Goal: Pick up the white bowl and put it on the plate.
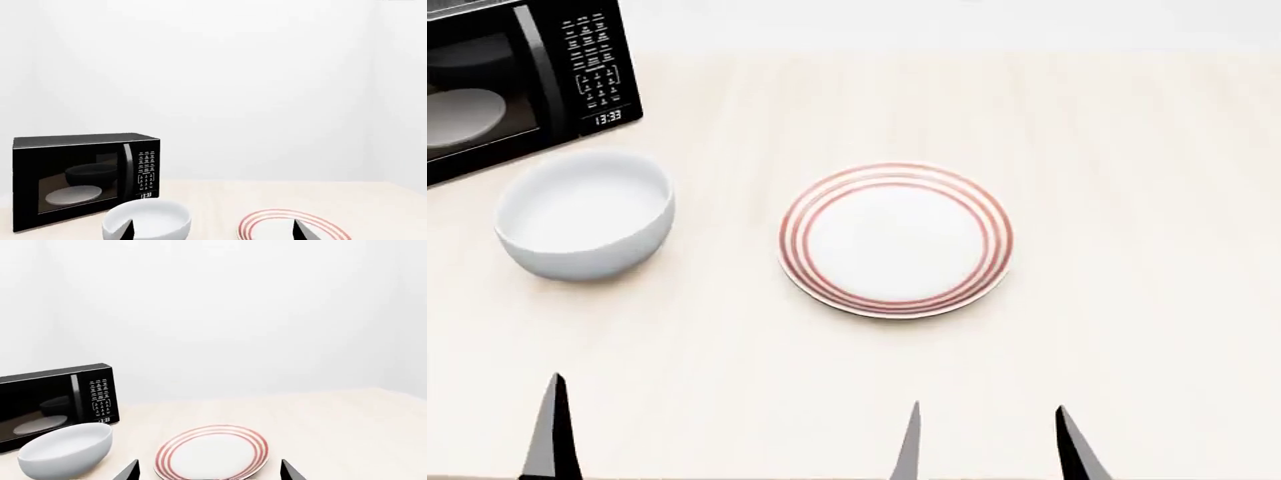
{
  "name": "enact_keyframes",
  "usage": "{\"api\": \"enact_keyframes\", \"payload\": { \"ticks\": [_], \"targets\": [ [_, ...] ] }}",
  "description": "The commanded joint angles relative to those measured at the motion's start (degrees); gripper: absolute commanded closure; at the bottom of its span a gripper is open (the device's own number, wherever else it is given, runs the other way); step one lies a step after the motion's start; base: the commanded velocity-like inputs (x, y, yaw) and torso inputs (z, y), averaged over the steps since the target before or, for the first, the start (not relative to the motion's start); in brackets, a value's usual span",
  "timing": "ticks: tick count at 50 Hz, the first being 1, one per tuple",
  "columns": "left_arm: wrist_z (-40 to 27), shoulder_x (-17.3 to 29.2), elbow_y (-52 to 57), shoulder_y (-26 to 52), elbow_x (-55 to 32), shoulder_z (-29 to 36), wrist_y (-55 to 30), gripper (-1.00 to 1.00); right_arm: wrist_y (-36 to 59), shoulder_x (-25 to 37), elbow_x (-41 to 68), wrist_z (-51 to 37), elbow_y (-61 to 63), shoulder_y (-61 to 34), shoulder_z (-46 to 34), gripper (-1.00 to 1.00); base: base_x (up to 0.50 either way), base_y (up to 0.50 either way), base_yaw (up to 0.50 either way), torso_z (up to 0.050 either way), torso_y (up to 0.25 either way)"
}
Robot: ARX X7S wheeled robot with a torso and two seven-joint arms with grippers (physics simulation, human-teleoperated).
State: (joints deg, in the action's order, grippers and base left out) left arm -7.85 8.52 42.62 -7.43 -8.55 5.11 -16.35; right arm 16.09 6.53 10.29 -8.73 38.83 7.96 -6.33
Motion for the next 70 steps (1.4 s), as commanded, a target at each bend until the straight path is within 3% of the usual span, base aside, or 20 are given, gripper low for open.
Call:
{"api": "enact_keyframes", "payload": {
  "ticks": [1,39,54,61,70],
  "targets": [
    [0.0,-0.6,0.8,0.2,-0.3,-1.6,-0.6,-1.00,-2.5,0.1,-0.8,0.2,-0.1,0.3,0.3,-1.00,0.50,0.00,0.00,0.000,0.000],
    [-2.7,1.4,-0.9,0.0,-0.7,-0.7,0.9,-1.00,-3.5,2.3,-1.0,-2.9,-1.7,-0.3,-2.1,-1.00,0.50,0.00,0.00,0.000,0.000],
    [-4.1,2.3,0.2,0.5,-0.9,-1.2,0.0,-1.00,-3.9,3.3,-1.1,-3.2,-2.1,-0.4,-3.4,-1.00,0.00,0.00,0.00,0.000,0.000],
    [-5.5,3.4,3.1,1.5,-0.9,-1.6,-4.1,-1.00,-3.9,3.6,-0.7,-3.5,-2.0,-0.4,-3.6,-1.00,0.00,0.00,0.00,0.000,0.000],
    [-7.7,6.9,10.2,8.9,-4.8,-7.3,-18.3,-1.00,-4.3,3.9,-0.5,-3.8,-2.6,-0.6,-3.8,-1.00,0.00,0.00,0.00,0.000,0.000]
  ]
}}
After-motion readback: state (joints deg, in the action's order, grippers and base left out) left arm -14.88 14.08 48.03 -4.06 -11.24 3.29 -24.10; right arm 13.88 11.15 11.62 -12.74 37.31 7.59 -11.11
